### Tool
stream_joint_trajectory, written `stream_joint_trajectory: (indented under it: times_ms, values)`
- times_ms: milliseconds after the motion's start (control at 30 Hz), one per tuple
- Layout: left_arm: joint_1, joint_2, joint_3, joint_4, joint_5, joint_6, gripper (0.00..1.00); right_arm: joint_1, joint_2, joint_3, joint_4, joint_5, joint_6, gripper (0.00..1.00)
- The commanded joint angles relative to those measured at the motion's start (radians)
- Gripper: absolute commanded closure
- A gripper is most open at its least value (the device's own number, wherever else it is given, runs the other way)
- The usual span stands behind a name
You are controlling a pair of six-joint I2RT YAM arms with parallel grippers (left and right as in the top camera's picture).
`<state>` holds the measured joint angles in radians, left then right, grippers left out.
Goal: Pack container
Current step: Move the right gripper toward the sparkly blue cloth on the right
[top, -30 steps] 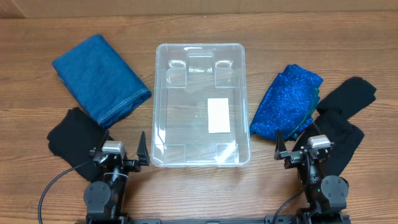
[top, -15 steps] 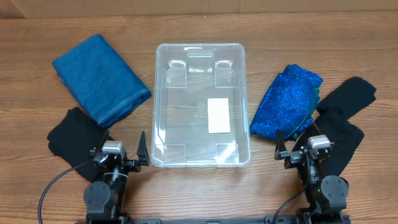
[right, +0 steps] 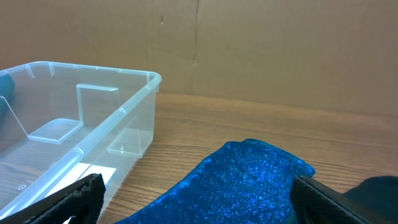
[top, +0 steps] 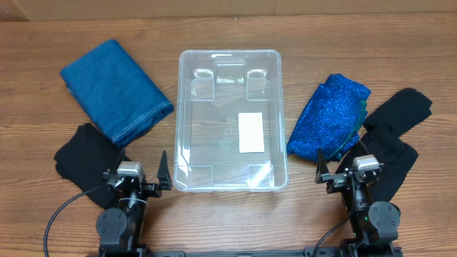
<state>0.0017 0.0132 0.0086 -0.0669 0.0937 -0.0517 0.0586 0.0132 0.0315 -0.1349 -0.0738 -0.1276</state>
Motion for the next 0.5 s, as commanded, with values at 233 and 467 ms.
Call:
stream_joint_trajectory:
  times_ms: [233,467]
  values:
    - [-0.002,-0.003,0.13,-0.086,-0.005,-0.18,0.0,-0.004,0.025,0.08,-0.003,0.072,0.29,0.0]
    - [-0.002,0.242,0.559,-0.378,-0.086,-0.126,0.0,-0.004,0.373,0.455,-0.199,0.163,0.311,0.0]
